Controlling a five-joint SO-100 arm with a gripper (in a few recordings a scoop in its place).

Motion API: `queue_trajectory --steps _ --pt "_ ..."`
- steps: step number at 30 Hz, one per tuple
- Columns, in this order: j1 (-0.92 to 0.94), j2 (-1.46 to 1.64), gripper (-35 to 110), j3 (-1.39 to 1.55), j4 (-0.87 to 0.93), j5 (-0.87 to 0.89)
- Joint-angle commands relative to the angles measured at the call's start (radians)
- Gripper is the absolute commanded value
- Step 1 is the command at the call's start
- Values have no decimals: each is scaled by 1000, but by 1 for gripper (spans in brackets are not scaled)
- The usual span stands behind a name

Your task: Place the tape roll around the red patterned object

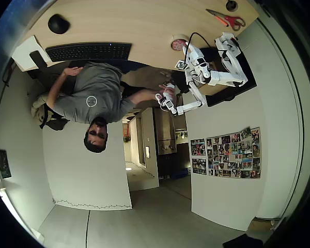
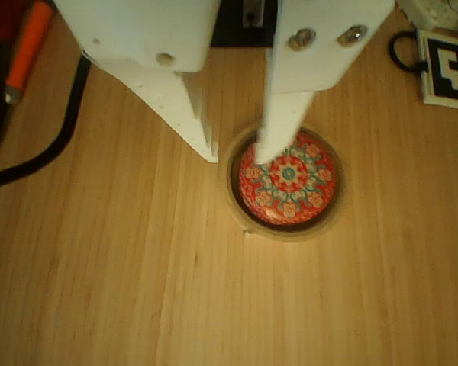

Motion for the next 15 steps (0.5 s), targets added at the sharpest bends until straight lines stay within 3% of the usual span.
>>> queue_trajectory --steps 1,11,15 --pt "-12 -6 26 -75 49 -20" --pt "-48 40 34 -334 301 -190" --pt "-110 95 35 -350 313 -282"
